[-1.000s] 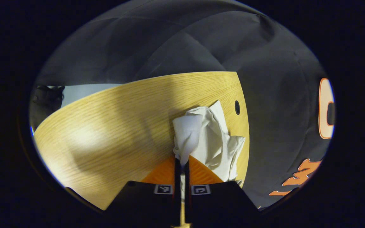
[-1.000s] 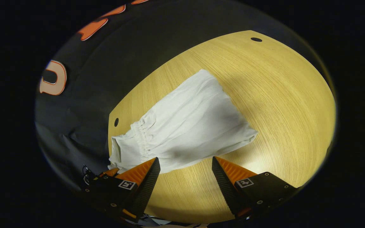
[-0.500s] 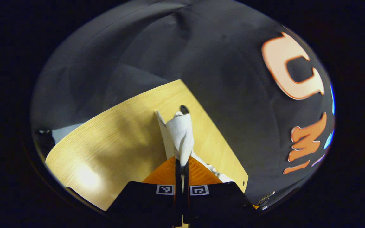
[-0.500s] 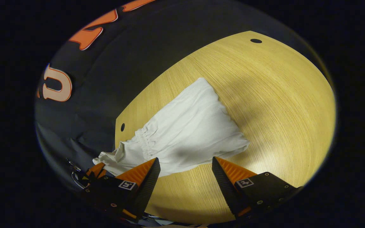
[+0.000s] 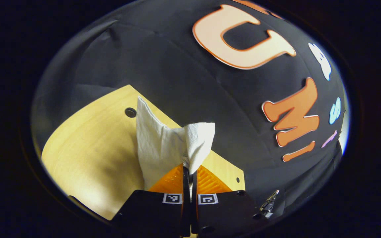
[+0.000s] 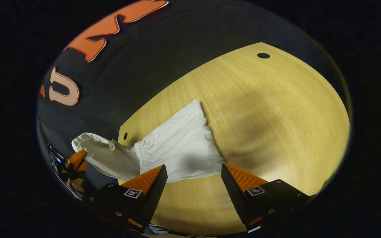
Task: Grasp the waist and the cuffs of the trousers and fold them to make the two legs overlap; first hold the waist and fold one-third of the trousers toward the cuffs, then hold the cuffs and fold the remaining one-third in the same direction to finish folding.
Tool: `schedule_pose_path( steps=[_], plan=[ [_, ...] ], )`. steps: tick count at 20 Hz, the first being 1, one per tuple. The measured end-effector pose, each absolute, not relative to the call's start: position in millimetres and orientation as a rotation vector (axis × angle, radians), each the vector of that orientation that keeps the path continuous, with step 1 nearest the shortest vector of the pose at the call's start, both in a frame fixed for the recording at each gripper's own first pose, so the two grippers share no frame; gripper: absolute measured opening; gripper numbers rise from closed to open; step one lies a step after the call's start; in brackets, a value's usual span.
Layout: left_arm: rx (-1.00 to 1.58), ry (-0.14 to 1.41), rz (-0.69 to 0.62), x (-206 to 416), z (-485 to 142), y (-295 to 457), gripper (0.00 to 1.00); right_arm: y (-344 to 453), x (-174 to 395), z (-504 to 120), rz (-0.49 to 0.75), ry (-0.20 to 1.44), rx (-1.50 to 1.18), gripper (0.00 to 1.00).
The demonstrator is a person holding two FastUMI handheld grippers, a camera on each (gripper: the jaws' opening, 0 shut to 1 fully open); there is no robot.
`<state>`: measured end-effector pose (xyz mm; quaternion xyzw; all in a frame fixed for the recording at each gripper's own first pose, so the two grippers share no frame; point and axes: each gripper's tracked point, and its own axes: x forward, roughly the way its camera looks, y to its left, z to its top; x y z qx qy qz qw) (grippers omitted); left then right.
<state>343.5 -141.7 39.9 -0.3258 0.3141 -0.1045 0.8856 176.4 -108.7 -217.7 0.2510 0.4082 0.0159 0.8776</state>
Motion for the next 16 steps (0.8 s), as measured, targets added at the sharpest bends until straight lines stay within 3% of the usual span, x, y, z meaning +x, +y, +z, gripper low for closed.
schedule_pose_path(
  steps=[6,16],
  plan=[
    [-0.591,0.701,-0.322,343.1,37.4,-252.3,0.04,-167.5,167.3,-211.2,0.007,0.824,0.54,0.99],
    [-0.455,0.887,-0.454,324.5,-31.0,-407.2,0.04,-226.7,143.8,-228.4,-0.061,0.837,0.604,0.98]
  ],
)
